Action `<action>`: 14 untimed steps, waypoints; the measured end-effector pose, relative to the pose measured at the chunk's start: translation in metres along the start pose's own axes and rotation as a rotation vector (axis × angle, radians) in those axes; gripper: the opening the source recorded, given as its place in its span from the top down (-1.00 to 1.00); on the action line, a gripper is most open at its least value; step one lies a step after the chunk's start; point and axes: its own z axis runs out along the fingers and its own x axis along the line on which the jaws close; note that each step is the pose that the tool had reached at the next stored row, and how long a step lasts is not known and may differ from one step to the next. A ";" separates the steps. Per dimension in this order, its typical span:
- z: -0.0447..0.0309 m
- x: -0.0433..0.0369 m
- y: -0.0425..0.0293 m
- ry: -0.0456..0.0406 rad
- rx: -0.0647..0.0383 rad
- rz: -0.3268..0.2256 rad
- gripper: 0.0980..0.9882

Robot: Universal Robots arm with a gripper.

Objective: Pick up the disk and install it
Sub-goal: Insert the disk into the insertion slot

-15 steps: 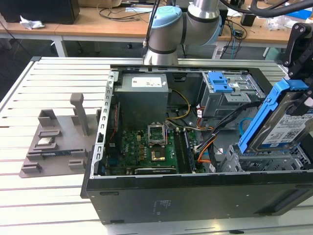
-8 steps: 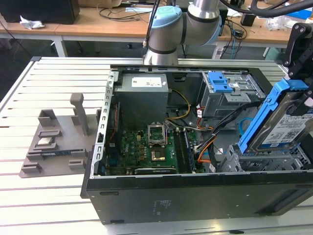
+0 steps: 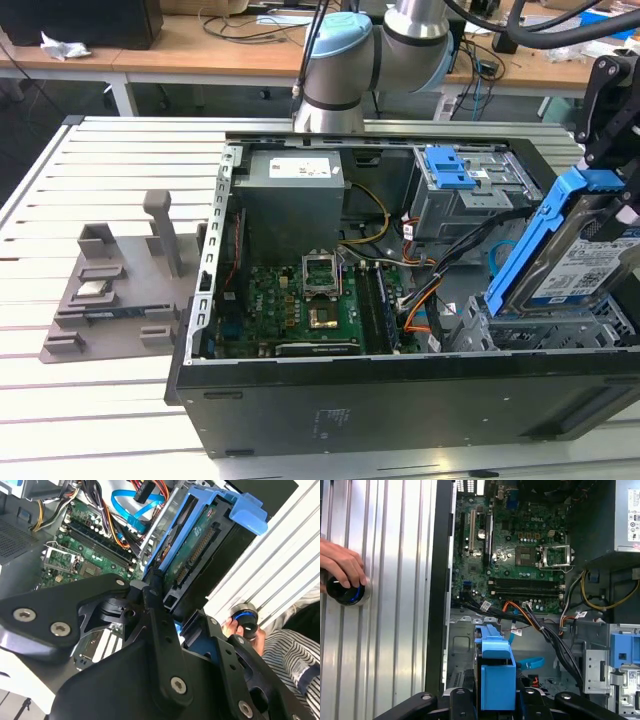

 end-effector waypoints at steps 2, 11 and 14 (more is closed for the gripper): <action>0.0006 -0.0011 0.0001 -0.0005 0.000 0.008 0.40; 0.0121 -0.0047 -0.0003 -0.0013 0.000 0.024 0.40; 0.0226 -0.0046 -0.0009 -0.0013 0.000 0.024 0.40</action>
